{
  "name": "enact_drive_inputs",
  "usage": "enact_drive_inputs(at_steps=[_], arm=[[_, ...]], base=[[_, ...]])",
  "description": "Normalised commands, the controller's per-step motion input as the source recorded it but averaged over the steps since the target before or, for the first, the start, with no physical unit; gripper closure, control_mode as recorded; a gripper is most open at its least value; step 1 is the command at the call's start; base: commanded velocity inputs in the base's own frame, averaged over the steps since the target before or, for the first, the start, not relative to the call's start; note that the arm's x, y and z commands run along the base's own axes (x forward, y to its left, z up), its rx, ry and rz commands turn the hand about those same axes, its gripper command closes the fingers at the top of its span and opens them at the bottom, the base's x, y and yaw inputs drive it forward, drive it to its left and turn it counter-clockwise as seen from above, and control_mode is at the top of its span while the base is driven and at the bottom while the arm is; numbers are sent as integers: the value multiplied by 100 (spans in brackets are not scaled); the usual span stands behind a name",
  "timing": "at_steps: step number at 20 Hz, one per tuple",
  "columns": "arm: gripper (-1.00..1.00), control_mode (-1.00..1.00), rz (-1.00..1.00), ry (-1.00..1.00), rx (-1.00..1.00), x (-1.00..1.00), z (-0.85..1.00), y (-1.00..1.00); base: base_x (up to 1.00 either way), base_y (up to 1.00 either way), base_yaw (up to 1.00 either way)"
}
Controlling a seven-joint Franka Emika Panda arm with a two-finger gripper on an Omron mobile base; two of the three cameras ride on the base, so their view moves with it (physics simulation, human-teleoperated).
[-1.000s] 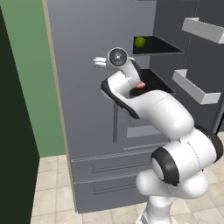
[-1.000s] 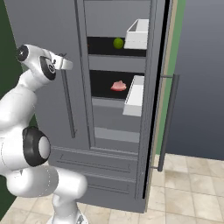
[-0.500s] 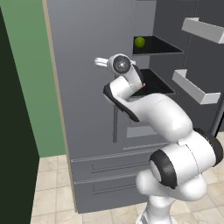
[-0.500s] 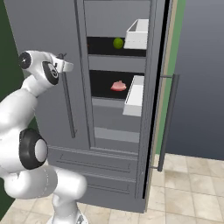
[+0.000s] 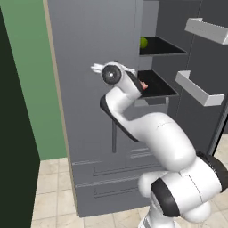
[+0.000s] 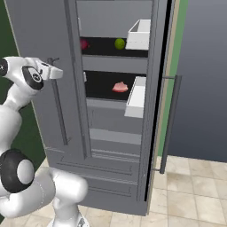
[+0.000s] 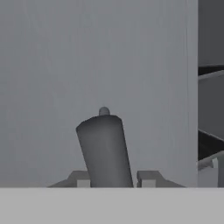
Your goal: Open the fridge, remove the pear, lime, and steak, and place them on any counter.
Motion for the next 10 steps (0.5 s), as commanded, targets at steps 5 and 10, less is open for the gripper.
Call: enact_drive_inputs(at_steps=[5,10], arm=[[100,-100,-36,0,-2,-73,0,92],[100,-100,-38,0,-8,-58,-2,100]], base=[[0,0,0],[0,0,0]])
